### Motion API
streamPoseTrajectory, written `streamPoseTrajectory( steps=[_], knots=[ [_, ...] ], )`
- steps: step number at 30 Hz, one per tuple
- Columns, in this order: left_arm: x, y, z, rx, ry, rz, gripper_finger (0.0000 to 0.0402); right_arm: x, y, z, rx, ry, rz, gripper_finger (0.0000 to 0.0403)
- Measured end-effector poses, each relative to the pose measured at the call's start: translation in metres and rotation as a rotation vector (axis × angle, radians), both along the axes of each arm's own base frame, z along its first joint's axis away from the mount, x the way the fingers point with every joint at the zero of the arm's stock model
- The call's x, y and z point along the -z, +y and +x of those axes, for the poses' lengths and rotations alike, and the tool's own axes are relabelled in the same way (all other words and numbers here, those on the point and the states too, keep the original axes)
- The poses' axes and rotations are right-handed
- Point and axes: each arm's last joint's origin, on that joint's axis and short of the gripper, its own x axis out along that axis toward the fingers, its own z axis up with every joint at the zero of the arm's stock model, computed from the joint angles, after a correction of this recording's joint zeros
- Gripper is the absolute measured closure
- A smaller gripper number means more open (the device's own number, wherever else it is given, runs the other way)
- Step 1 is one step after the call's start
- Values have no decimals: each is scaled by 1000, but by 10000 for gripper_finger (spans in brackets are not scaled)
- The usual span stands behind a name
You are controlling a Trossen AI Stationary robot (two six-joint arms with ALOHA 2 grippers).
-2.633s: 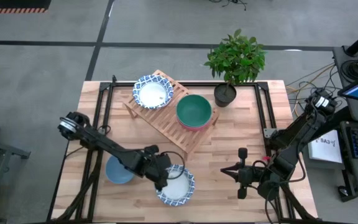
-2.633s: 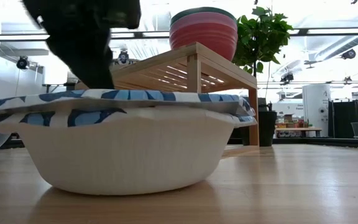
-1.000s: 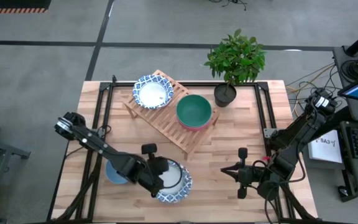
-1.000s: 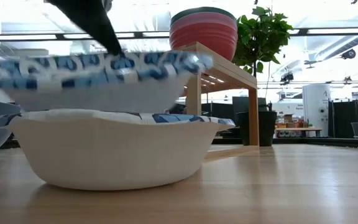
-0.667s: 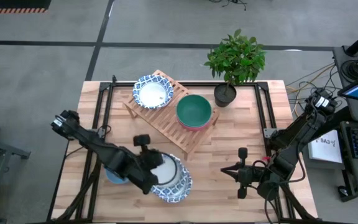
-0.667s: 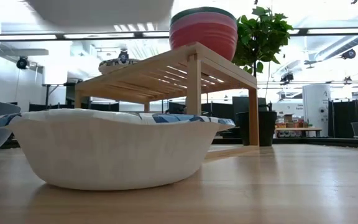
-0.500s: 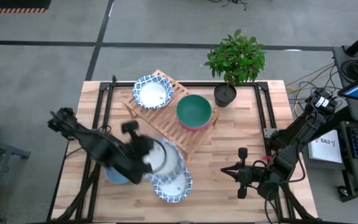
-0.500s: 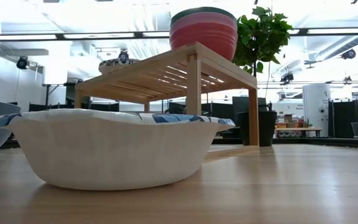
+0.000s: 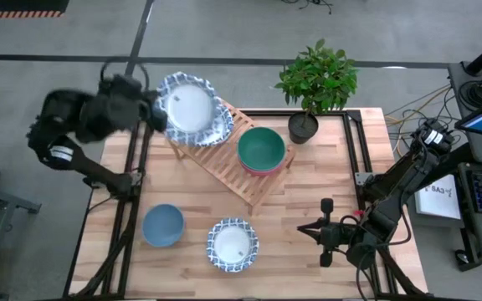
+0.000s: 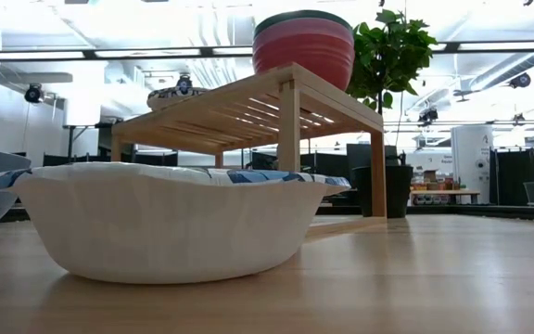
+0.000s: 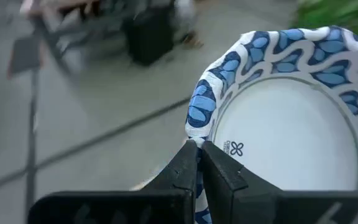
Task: Place and stack bowls onto a shelf
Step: Stack the white bowl on top of the white bowl on the shelf, then stack the blue bowl on top of the green bowl on the shelf
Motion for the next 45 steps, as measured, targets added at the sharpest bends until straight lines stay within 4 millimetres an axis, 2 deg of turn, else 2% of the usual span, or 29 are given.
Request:
streamPoseTrajectory(
  steps=[5,10,17,21,26,37,41,45],
  knots=[
    [12,42,-2,-121,83,-101,401,0,0,0,0,0,-1,394],
    [38,74,19,-116,179,-165,401,0,0,0,0,0,0,394],
    [81,98,47,-90,298,-253,401,0,0,0,0,1,-1,394],
    [100,103,58,-91,352,-274,401,0,0,0,0,2,-3,394],
    [111,107,67,-92,371,-282,389,0,0,0,-1,4,-4,394],
    [112,108,69,-78,387,-269,276,0,0,0,-1,4,-3,394],
    [107,98,67,12,392,-277,252,0,0,0,0,4,-3,394],
    [105,74,70,198,365,-359,247,0,0,0,0,5,-4,394]
  ],
)
